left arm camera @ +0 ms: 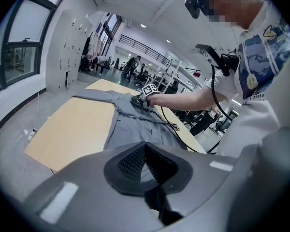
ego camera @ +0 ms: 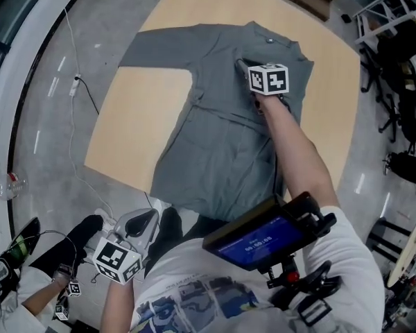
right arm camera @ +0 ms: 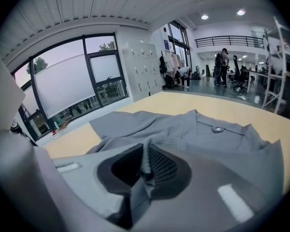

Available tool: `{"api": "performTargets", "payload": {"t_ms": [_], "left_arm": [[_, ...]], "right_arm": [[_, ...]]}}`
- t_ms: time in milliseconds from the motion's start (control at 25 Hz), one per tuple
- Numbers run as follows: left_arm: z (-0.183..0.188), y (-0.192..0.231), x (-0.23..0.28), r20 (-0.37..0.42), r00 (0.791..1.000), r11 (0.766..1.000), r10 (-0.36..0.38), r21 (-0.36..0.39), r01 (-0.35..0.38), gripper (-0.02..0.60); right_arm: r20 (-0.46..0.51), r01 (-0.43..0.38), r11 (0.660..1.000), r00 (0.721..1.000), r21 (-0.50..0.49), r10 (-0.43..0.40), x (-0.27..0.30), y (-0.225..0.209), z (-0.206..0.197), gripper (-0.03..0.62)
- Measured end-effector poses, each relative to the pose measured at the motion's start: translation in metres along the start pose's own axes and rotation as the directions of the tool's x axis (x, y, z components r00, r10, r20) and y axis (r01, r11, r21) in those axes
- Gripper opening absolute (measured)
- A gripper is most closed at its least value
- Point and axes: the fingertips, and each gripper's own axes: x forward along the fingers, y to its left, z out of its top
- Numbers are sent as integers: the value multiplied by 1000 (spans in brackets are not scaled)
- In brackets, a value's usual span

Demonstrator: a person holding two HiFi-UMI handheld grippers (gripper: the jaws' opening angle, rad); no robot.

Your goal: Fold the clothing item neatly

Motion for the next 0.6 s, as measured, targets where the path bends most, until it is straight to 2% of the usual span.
{"api": "performTargets", "payload": {"t_ms": [280,600], "left_arm": [[0,0,-14,12,1000,1000,-12,7,12,6],[12,3,-19,38,996,995,-81,69,78,6]], "right_arm": [[-22,-7,1000,1000,7,7,-7,13,-1,82],[19,9,1000,1000,-28,-8,-52,38,12,87]]}}
